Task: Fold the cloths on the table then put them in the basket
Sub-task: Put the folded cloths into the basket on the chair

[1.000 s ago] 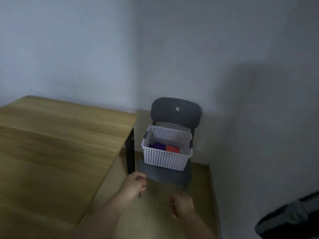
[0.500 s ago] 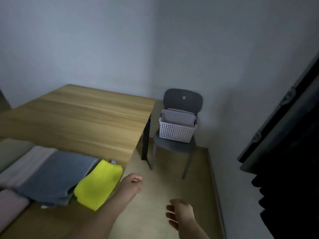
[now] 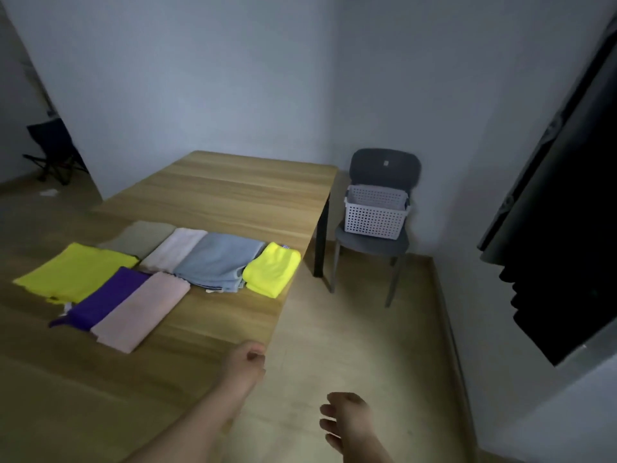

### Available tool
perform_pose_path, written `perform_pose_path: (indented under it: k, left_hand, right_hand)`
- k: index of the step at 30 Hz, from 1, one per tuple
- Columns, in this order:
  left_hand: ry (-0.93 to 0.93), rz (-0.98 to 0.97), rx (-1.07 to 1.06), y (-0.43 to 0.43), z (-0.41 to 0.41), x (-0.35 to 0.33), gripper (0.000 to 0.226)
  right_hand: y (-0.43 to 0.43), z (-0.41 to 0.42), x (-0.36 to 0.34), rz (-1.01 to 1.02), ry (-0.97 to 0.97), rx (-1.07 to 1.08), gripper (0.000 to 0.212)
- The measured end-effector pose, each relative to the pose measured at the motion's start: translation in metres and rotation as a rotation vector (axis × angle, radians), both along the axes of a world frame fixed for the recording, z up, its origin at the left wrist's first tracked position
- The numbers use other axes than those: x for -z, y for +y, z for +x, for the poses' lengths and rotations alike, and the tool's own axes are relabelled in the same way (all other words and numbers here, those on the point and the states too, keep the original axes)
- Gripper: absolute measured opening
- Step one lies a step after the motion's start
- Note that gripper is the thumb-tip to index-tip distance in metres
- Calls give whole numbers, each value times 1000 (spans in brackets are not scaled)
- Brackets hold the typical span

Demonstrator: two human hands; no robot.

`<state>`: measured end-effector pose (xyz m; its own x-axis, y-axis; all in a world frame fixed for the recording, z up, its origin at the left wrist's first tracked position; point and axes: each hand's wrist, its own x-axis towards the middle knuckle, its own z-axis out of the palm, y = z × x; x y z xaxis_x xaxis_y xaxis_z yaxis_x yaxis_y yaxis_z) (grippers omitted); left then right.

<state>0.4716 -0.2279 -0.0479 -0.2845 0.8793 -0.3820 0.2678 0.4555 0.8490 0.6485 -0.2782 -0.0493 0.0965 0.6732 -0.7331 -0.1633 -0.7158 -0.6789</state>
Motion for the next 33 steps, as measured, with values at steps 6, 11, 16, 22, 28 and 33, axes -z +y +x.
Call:
perform_pose_path:
  k: [6, 11, 16, 22, 28, 33]
  left_hand:
    - [193, 51, 61, -5, -67, -11, 22]
    - [667, 103, 94, 13, -156, -8, 25]
    - [990, 140, 163, 66, -253, 4, 41]
    - [863, 94, 251, 125, -337, 34, 38]
    - [708, 70, 574, 150, -366, 36, 31]
    - [670, 128, 536, 139, -364, 38, 26]
  right_hand:
    - [3, -53, 2, 101, -89, -11, 12]
    - [29, -141, 11, 125, -44, -12, 14]
    - [83, -254, 22, 123, -63, 11, 16]
    - [121, -344, 31, 94, -212, 9, 36]
    - [154, -379, 45, 128, -350, -35, 59]
    - [154, -365, 48, 45, -548, -199, 49]
